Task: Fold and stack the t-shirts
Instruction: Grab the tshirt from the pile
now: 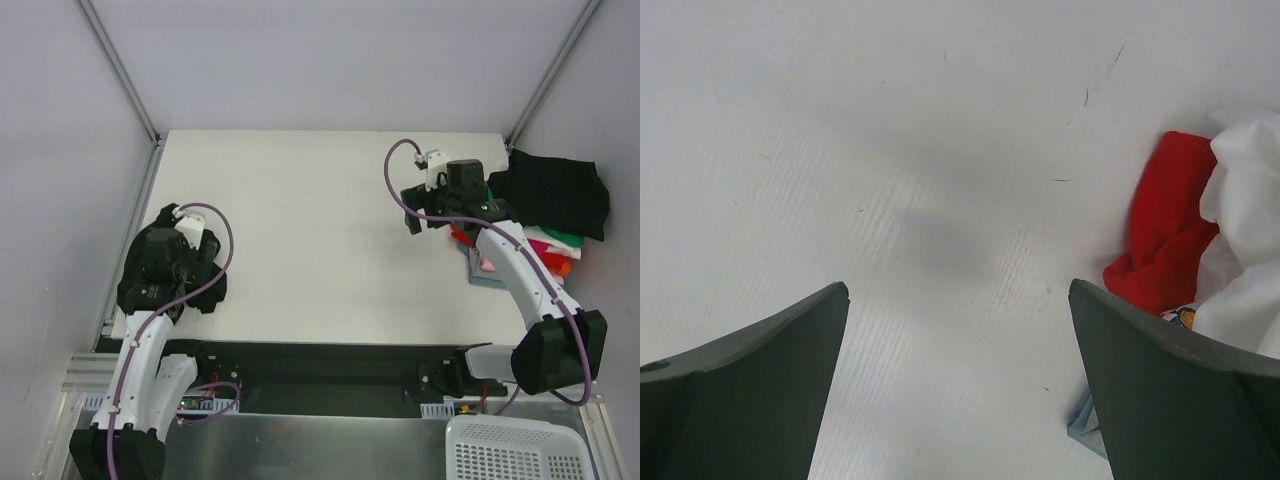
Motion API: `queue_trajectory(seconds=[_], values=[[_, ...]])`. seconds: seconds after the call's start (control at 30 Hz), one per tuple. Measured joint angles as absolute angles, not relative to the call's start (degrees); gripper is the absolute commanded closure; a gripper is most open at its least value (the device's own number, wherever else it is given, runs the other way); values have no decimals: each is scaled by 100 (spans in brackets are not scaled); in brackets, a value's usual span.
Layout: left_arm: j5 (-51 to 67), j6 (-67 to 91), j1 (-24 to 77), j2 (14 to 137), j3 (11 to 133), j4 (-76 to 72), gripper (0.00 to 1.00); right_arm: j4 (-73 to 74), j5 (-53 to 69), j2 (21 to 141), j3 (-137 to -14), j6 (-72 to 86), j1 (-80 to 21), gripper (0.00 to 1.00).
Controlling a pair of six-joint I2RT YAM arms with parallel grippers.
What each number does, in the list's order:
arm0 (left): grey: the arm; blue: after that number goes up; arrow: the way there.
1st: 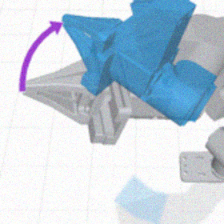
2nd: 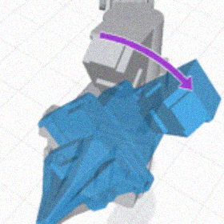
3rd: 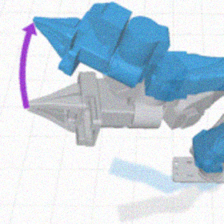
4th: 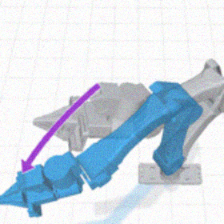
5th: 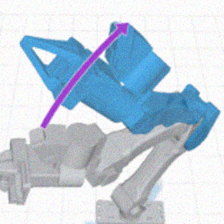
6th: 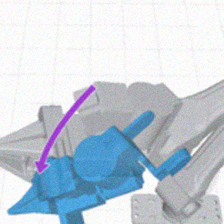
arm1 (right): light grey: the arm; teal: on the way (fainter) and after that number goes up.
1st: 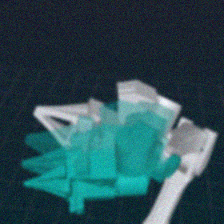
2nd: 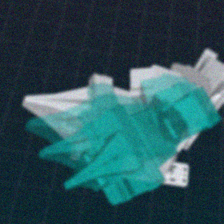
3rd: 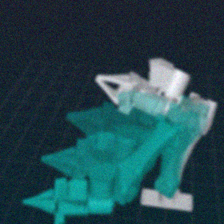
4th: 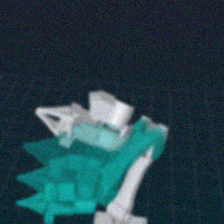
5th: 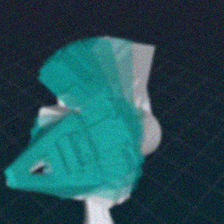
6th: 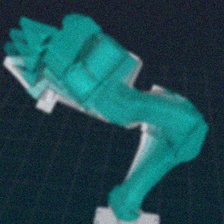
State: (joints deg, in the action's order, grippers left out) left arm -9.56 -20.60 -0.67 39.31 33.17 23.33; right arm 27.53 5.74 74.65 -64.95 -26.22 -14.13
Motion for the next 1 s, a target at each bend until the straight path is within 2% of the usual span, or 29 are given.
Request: queue_trajectory(seconds=[0.2,0.3,0.33,0.6,1.0], values=[[-637,-2364,-67,4007,3057,2344,5,2897,534,7498,-6602,-2622,-1411,4],[-486,-2482,-67,4318,3061,2327,10,2958,548,7516,-6635,-2620,-1411,3],[-473,-2493,-67,4456,3070,2329,15,2995,563,7537,-6657,-2620,-1411,3],[-495,-2451,-67,5371,3441,2318,27,3212,781,7736,-6792,-2620,-1411,3],[-266,-2412,-67,6027,3647,2300,32,3369,906,7937,-6858,-2624,-1411,3]])
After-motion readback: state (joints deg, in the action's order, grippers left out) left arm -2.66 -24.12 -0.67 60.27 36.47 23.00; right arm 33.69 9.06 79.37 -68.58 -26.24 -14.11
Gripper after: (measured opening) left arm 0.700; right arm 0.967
